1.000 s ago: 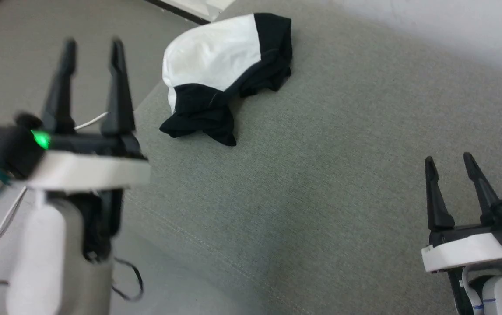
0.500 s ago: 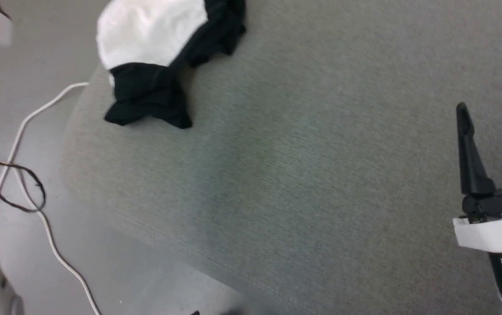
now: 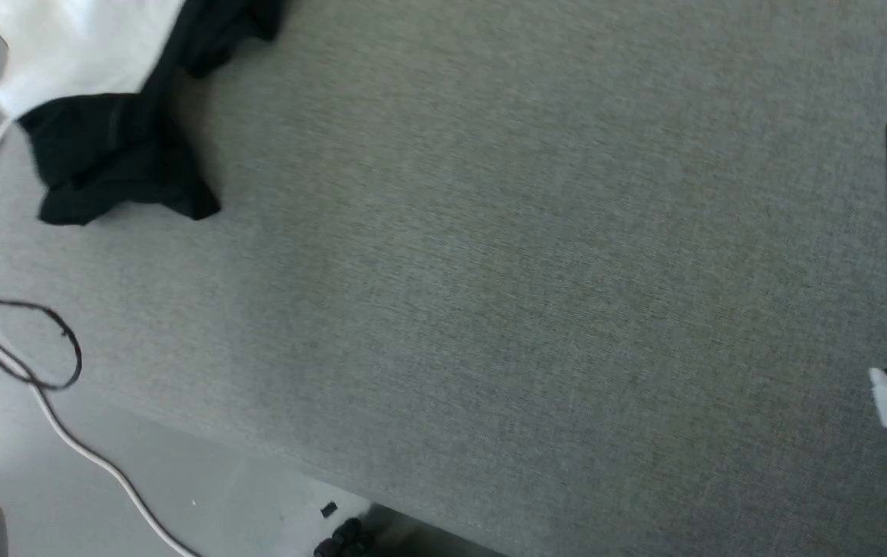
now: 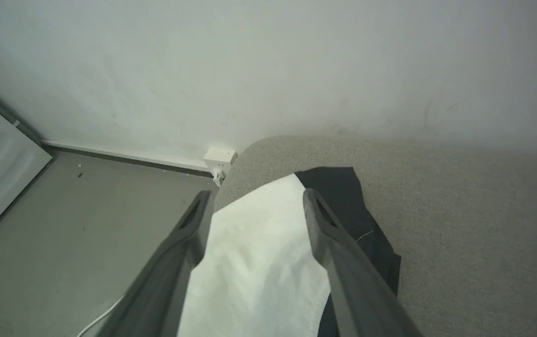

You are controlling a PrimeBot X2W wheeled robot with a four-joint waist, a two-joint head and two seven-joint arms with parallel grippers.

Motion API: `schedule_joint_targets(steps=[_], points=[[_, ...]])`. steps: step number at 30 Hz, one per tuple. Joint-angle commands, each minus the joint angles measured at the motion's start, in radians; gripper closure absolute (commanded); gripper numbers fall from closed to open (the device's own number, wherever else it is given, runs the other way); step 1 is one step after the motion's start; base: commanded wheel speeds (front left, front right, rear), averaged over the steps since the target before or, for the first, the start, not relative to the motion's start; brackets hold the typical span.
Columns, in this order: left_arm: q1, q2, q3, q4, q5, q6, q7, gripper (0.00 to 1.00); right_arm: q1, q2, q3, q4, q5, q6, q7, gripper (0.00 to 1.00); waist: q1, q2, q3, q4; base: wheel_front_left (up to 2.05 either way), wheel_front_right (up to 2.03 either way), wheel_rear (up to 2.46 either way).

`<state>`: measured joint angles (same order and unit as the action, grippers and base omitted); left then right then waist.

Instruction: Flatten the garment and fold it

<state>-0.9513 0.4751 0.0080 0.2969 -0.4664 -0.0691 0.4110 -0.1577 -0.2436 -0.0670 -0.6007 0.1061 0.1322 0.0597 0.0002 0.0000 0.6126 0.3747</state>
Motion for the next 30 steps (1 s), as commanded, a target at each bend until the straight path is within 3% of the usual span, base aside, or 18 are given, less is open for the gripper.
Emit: schedule_joint_targets(steps=[1,18,19,20,27,30], points=[[0.001,0.009,-0.012,0.017,0.007,-0.005,0.012,0.00,-0.014,-0.009,-0.008,-0.008,0.003,-0.002,0.004,0.00,-0.0002,0.0000,0.066,-0.047,0.00,0.00,0.00],[0.074,0.045,-0.129,0.164,-0.013,-0.051,0.095,0.00,0.005,-0.062,-0.065,-0.077,0.041,-0.002,0.056,0.00,-0.0002,0.0000,0.159,-0.076,0.00,0.00,0.00],[0.073,0.046,-0.133,0.167,-0.014,-0.052,0.093,0.85,0.003,-0.063,-0.066,-0.080,0.042,-0.002,0.058,0.00,-0.0002,0.0000,0.160,-0.076,0.00,0.00,0.00],[0.072,0.047,-0.136,0.170,-0.017,-0.053,0.092,1.00,0.002,-0.064,-0.065,-0.081,0.043,-0.002,0.059,0.00,-0.0002,0.0000,0.159,-0.076,0.00,0.00,0.00],[0.065,0.091,-0.135,0.165,-0.019,-0.055,0.061,1.00,-0.004,-0.048,-0.050,-0.056,0.049,-0.002,0.042,0.00,-0.0002,0.0000,0.125,-0.086,0.00,0.00,0.00],[0.058,0.111,-0.112,0.151,-0.013,-0.035,0.022,1.00,-0.010,-0.039,-0.042,-0.043,0.048,-0.002,0.028,0.00,-0.0002,0.0000,0.104,-0.091,0.00,0.00,0.00]])
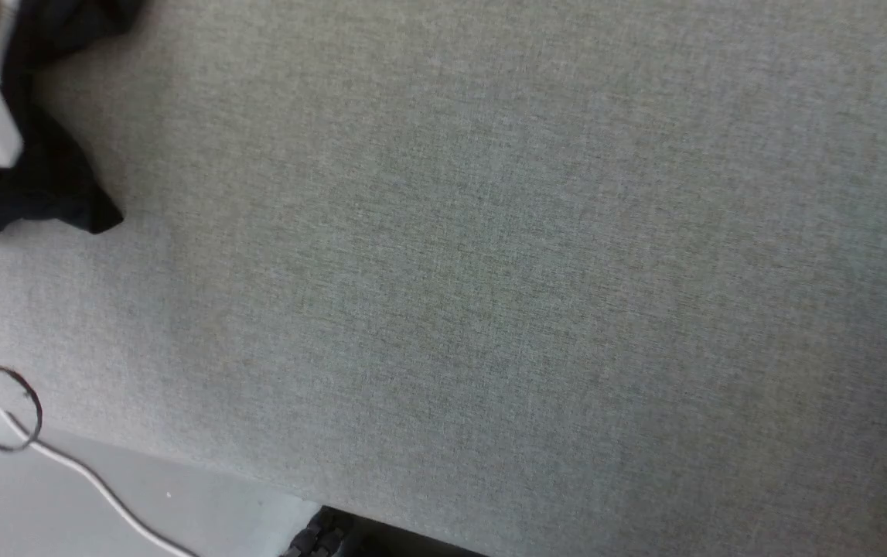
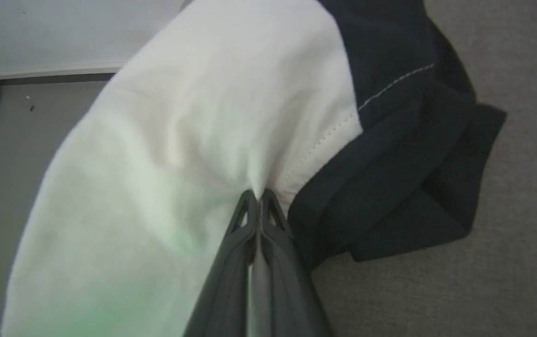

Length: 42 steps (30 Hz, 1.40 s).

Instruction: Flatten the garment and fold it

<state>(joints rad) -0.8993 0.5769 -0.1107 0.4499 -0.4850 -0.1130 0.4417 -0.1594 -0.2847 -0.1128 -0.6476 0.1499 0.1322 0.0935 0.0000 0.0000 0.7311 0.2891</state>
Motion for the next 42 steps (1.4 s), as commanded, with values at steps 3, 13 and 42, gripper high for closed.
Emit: schedule_joint_targets(steps=[3,13,42], points=[[-0.006,0.023,0.033,-0.024,0.009,0.032,-0.052,1.00,-0.016,0.012,0.017,0.024,0.007,-0.002,-0.023,0.00,0.0000,0.0000,-0.044,-0.009,0.00,0.00,0.00],[-0.097,0.072,0.064,-0.148,0.036,0.059,-0.130,1.00,-0.027,0.080,0.065,0.129,0.012,-0.002,-0.102,0.00,0.0000,0.0000,-0.186,-0.030,0.00,0.00,0.00],[-0.589,-0.218,-0.179,-0.305,-0.014,0.046,0.025,1.00,0.047,0.234,0.001,0.329,0.029,-0.002,-0.280,0.00,0.0000,0.0000,-0.508,-0.233,0.00,0.00,0.00]])
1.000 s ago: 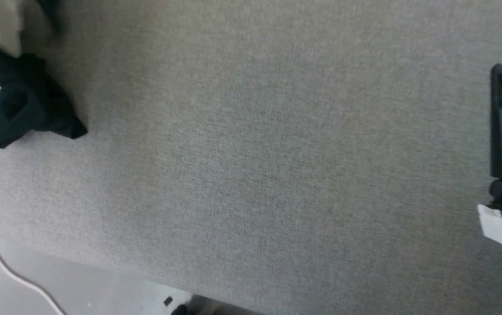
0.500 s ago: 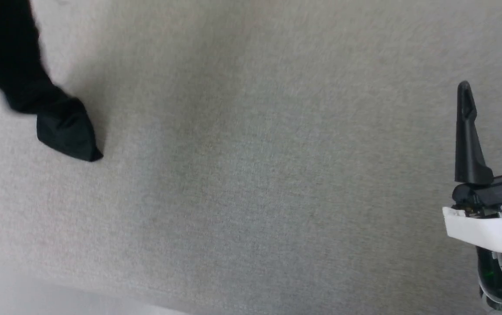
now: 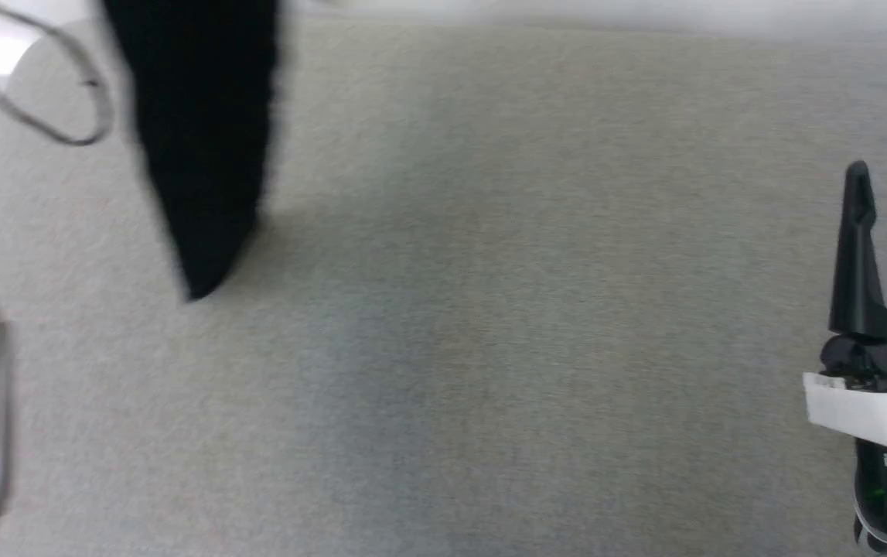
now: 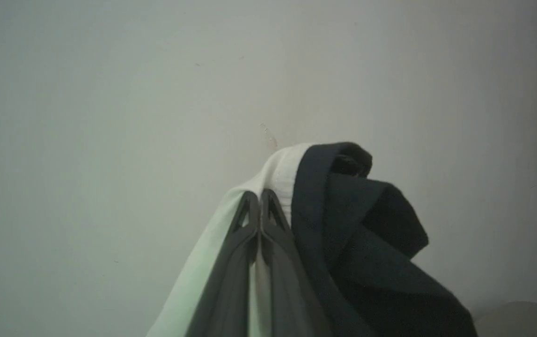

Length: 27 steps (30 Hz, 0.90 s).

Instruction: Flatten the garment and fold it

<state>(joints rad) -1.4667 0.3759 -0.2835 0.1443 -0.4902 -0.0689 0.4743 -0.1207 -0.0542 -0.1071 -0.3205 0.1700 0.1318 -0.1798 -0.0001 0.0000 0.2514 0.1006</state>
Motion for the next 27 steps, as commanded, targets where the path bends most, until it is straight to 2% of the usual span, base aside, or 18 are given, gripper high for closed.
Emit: schedule_joint_targets(steps=[1,6,10,14,21,27], points=[[-0.029,-0.042,-0.012,0.003,-0.018,0.004,-0.012,1.00,0.009,0.003,-0.009,0.004,0.015,-0.001,-0.009,0.00,0.0001,0.0000,-0.027,-0.053,0.00,0.00,0.00],[-0.040,-0.145,-0.072,0.016,-0.050,-0.005,-0.021,1.00,0.009,0.004,-0.035,0.018,0.038,-0.001,-0.024,0.00,0.0001,0.0000,-0.021,-0.095,0.00,0.00,0.00],[-0.002,-0.188,-0.119,0.029,-0.061,-0.013,-0.024,1.00,0.007,0.004,-0.047,0.019,0.044,-0.001,-0.031,0.00,0.0001,0.0000,-0.016,-0.119,0.00,0.00,0.00],[0.136,-0.247,-0.189,0.057,-0.081,-0.016,-0.060,1.00,0.002,0.004,-0.072,0.013,0.048,-0.001,-0.037,0.00,0.0001,0.0000,-0.007,-0.158,0.00,0.00,0.00],[0.404,-0.290,-0.291,0.078,-0.085,-0.002,-0.169,1.00,-0.002,0.004,-0.076,0.021,0.061,-0.001,-0.044,0.00,0.0001,0.0000,0.013,-0.202,0.00,0.00,0.00],[0.576,-0.282,-0.389,0.170,-0.017,0.014,-0.252,1.00,-0.004,0.004,-0.062,0.033,0.071,-0.001,-0.048,0.00,0.0001,0.0000,0.022,-0.228,0.00,0.00,0.00]])
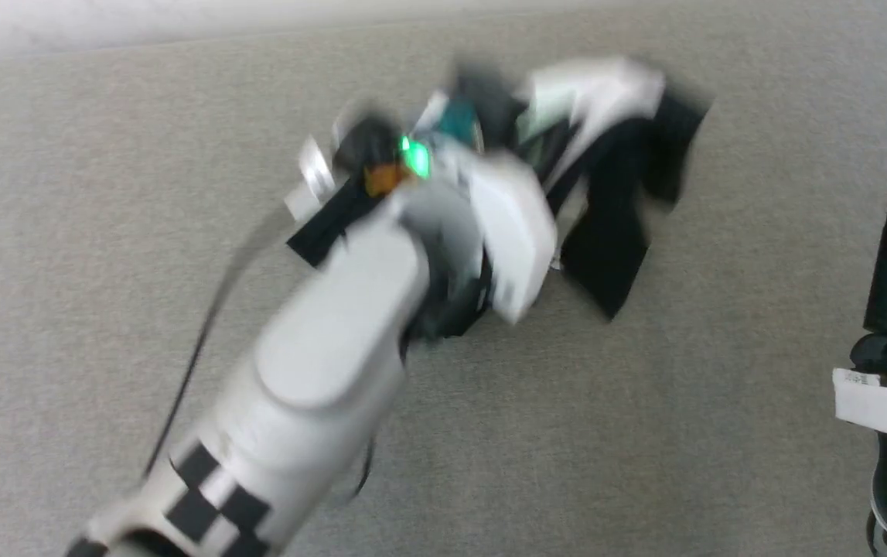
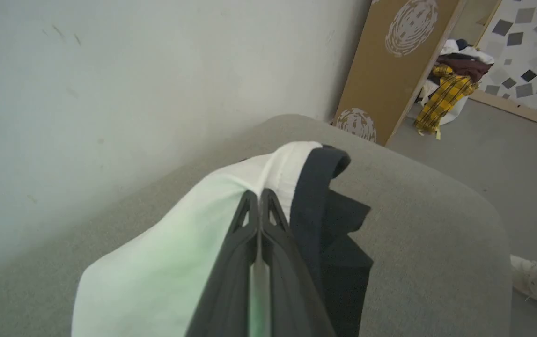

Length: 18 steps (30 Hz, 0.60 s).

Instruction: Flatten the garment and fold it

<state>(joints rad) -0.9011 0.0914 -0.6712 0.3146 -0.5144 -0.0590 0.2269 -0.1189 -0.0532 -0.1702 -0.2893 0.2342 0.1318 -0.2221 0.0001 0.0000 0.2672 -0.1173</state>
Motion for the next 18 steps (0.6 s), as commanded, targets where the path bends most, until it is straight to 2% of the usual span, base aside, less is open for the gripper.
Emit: schedule_joint_targets(steps=[1,6,11,12,13,18], points=[[0.036,0.008,-0.025,0.030,0.027,0.008,-0.015,1.00,-0.006,0.003,0.003,0.004,0.008,-0.001,-0.007,0.00,-0.0001,0.0000,0.006,-0.014,0.00,0.00,0.00],[0.135,0.016,-0.100,0.207,0.078,0.034,-0.029,1.00,-0.005,0.003,0.016,0.014,0.010,-0.001,-0.008,0.00,-0.0001,0.0000,0.003,-0.032,0.00,0.00,0.00],[0.164,0.002,-0.107,0.328,0.064,0.048,-0.044,1.00,-0.006,0.003,0.015,0.025,0.008,-0.001,-0.007,0.00,-0.0001,0.0000,-0.004,-0.036,0.00,0.00,0.00],[0.153,-0.006,-0.099,0.344,0.055,0.051,-0.069,0.25,-0.002,0.003,0.012,0.025,0.006,-0.001,-0.006,0.00,-0.0001,0.0000,-0.009,-0.031,0.00,0.00,0.00],[0.144,-0.010,-0.093,0.346,0.050,0.051,-0.085,0.00,0.001,0.003,0.009,0.024,0.005,-0.001,-0.004,0.00,-0.0001,0.0000,-0.012,-0.027,0.00,0.00,0.00],[0.105,-0.021,-0.053,0.308,0.019,0.048,-0.164,0.00,0.008,0.003,0.007,0.018,-0.002,-0.001,0.008,0.00,-0.0001,0.0000,-0.028,-0.007,0.00,0.00,0.00]])
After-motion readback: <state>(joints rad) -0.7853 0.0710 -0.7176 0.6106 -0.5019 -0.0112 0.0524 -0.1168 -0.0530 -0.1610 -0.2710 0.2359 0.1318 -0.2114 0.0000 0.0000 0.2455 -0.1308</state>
